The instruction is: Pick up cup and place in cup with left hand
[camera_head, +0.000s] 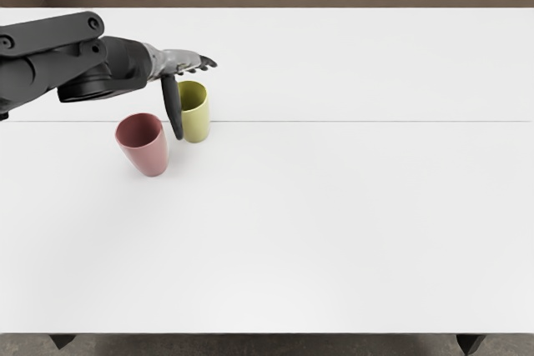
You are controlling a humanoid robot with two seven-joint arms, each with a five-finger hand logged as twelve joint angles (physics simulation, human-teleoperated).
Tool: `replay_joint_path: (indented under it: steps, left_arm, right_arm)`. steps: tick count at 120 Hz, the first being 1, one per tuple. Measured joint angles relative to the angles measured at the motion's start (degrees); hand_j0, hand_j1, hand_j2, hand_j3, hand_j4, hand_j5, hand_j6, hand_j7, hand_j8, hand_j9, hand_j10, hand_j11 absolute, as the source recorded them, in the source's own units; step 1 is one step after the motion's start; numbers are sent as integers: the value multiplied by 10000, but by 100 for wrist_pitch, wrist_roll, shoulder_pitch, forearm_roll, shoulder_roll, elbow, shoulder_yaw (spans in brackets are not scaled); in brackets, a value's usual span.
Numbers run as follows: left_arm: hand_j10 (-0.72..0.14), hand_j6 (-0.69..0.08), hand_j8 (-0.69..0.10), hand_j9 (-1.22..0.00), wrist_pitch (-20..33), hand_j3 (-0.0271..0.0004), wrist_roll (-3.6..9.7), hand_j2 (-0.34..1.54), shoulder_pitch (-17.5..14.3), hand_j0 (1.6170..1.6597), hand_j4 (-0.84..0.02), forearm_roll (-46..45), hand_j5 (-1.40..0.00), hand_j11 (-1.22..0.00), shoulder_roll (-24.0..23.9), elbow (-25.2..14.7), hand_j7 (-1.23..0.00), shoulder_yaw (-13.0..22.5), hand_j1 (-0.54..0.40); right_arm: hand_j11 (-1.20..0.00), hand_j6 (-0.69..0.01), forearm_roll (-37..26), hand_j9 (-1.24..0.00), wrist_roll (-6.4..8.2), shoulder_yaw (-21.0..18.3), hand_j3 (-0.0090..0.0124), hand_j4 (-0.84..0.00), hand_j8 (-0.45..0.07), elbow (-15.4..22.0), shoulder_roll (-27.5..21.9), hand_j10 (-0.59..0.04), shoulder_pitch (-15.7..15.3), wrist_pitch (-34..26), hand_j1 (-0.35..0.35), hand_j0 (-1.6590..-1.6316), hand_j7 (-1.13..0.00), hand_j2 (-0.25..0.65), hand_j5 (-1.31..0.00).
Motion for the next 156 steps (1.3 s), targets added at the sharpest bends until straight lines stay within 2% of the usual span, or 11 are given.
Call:
replay_joint_path:
  steps: [34,101,156]
  left_arm:
    - [-541,-553,-550,-682,335,0,0,115,11,16581,-545,-1,-684,-681,-49,4,-683,173,2870]
    - [-1759,-1771,-1769,-2264,628,0,0,361,82,16581,-1763,50,-2267,-2264,-141,38,-2265,279,1411]
    - [-2040,-2051,-2049,-2630,909,0,-8,420,126,16581,-2043,47,-2632,-2629,-237,39,-2631,286,1075]
  right_arm:
    - [0,-2,-1,0,0,0,0,-1,-1,0,0,0,0,2,-3491,-16581,0,0,0]
    - [0,-2,-2,0,0,0,0,-1,-1,0,0,0,0,-1,-3491,-16581,0,0,0]
    - [0,-1,-1,0,0,0,0,-1,-1,0,0,0,0,1,-3491,-16581,0,0,0]
